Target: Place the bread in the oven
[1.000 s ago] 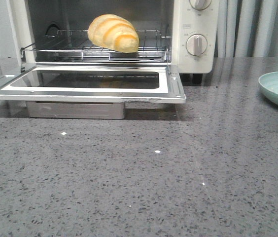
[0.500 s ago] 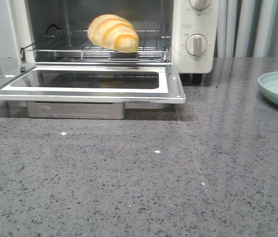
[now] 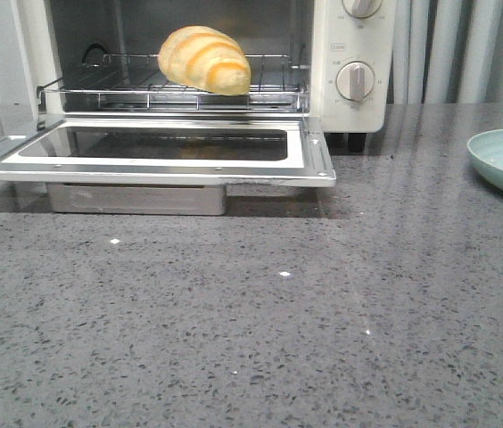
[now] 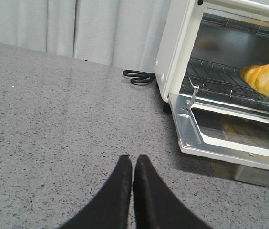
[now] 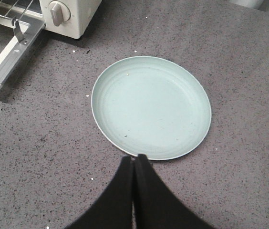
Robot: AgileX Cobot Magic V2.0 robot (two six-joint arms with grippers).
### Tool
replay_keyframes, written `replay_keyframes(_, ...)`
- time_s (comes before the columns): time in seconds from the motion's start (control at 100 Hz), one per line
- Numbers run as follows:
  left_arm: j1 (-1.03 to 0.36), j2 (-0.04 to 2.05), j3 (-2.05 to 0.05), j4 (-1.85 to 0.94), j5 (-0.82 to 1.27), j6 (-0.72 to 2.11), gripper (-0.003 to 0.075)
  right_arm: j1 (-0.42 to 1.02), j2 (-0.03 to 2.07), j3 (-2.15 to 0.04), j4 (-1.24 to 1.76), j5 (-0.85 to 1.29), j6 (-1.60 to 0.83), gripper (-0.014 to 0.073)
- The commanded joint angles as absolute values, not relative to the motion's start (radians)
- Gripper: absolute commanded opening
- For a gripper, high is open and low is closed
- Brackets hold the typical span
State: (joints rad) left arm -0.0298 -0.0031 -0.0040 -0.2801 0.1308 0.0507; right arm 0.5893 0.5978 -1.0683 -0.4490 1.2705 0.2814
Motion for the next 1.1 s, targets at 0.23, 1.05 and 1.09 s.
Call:
replay_keyframes(0.23,-0.03,-0.028,-0.025,-0.292,0.051,0.05,-0.0021,0.585,0.599,-1.082,-0.513,1.307,0.284,-0.0074)
replay_keyframes(1.05,-0.03,-0.028,-0.025,-0.292,0.051,0.05,-0.0021,0.032,0.17,-0.476,-0.093,0.605,0.049,-0.0074)
replay_keyframes(1.09,-0.03,-0.028,-0.025,-0.292,0.051,0.05,-0.0021,0.005,0.168,-0.459,-0.079,0.589,0.049,-0.0074)
